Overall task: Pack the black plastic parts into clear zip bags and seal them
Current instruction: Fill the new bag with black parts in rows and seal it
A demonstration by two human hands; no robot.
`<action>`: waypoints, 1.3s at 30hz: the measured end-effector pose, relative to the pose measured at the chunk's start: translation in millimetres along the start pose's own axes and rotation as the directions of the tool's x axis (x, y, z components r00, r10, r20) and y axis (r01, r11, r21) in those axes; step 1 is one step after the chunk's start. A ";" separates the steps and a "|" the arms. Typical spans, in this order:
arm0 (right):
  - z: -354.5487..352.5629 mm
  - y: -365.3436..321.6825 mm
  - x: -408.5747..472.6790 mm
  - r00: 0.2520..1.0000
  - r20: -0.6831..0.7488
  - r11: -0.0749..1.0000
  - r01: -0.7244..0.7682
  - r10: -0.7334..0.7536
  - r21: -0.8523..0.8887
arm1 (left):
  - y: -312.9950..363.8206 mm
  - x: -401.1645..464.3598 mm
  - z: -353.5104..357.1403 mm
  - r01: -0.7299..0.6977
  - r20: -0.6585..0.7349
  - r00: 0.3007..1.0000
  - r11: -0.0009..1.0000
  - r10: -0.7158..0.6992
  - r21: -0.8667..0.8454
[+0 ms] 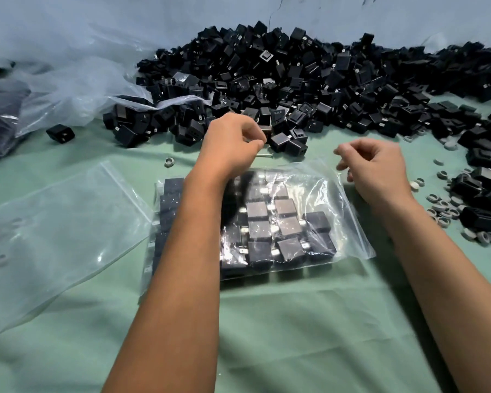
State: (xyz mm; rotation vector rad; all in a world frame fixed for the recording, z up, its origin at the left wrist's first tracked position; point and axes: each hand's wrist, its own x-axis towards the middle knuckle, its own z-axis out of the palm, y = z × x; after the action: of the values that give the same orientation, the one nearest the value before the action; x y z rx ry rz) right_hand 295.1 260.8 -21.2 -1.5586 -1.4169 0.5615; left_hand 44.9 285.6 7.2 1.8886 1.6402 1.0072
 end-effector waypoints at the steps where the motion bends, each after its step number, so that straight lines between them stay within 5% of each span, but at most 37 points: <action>1: 2.3 -3.9 8.9 0.997 0.035 0.994 0.069 -0.067 -0.085 | -2.0 0.1 -2.2 0.018 -0.008 1.000 1.000 -0.018 -0.002; 4: 14.8 -17.5 37.0 0.948 0.251 0.916 0.269 -0.197 -0.298 | -2.6 2.2 -6.8 0.033 -0.044 0.998 0.999 -0.034 -0.022; 7: 31.4 -26.0 55.2 0.912 0.381 0.891 0.293 -0.151 -0.347 | -0.6 3.3 -8.8 0.025 -0.063 0.998 0.999 -0.028 -0.045; 12: 37.1 -22.5 55.5 0.930 0.355 0.942 0.203 -0.100 -0.266 | 5.0 -0.2 -5.2 -0.004 -0.038 0.999 0.996 0.001 -0.090; 17: 1.2 -0.4 27.2 0.996 0.069 0.994 -0.043 0.050 -0.099 | 18.0 -5.3 2.2 -0.068 0.047 0.996 0.989 0.075 -0.131; 19: -11.2 8.3 11.0 0.994 0.056 0.987 -0.082 0.090 -0.135 | 27.4 -7.6 10.1 -0.134 0.122 0.981 0.984 0.148 -0.113; 25: -22.5 14.3 -23.7 0.970 0.243 0.999 -0.023 0.014 0.034 | 47.0 -9.1 44.3 -0.373 0.319 0.892 0.921 0.321 0.114; 30: -31.2 10.6 -25.2 0.936 0.349 0.983 -0.027 -0.039 0.182 | 45.0 -11.5 54.1 -0.385 0.271 0.908 0.893 0.320 0.235; 39: -29.6 1.5 -32.6 0.831 0.544 0.970 -0.028 -0.112 0.243 | 47.6 -10.7 48.9 -0.394 0.183 0.914 0.901 0.362 0.182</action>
State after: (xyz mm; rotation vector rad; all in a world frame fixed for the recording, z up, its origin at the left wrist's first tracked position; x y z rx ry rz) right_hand 312.7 220.6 -16.5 -1.2072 -1.7250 1.1887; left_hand 112.7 272.1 8.4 2.4346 1.3707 0.8313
